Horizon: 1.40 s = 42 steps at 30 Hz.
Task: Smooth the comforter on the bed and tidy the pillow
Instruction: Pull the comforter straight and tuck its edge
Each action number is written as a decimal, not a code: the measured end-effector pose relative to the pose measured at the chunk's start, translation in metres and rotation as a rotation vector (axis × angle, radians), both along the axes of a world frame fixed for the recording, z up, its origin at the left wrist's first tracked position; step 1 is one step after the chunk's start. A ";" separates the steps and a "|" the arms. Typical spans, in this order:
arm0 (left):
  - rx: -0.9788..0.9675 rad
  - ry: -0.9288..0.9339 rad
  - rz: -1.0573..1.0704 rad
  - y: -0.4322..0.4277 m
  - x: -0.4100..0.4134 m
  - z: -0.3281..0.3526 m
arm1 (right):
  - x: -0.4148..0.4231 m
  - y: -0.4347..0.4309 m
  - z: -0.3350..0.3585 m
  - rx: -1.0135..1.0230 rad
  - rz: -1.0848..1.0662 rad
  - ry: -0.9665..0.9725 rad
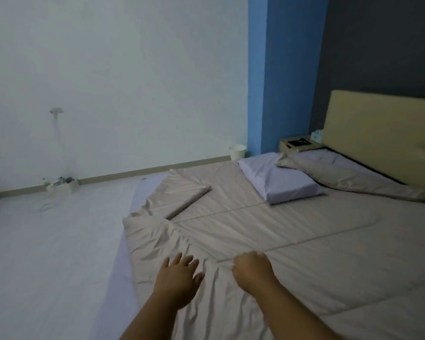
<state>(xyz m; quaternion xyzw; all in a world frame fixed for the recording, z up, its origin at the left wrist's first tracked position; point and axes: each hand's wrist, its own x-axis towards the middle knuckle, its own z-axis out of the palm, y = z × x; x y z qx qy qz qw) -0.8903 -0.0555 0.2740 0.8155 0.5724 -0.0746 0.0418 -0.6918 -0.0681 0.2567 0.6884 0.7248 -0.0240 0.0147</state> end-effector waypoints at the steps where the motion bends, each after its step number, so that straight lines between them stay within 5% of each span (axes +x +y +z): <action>1: 0.011 -0.021 -0.022 0.006 -0.010 -0.001 | -0.011 0.001 0.002 0.017 -0.031 0.009; 11: -0.226 0.246 -0.241 0.023 -0.150 -0.017 | -0.155 -0.042 -0.013 -0.166 -0.300 0.020; 27: -0.199 0.205 -0.532 0.055 -0.150 0.016 | -0.183 -0.051 0.013 -0.113 -0.618 -0.032; 35: -0.197 0.240 -0.794 0.093 -0.206 -0.005 | -0.285 -0.047 0.000 -0.096 -0.886 0.014; 42: -0.128 0.186 -0.989 0.090 -0.201 0.022 | -0.322 -0.071 0.047 0.169 -1.052 0.043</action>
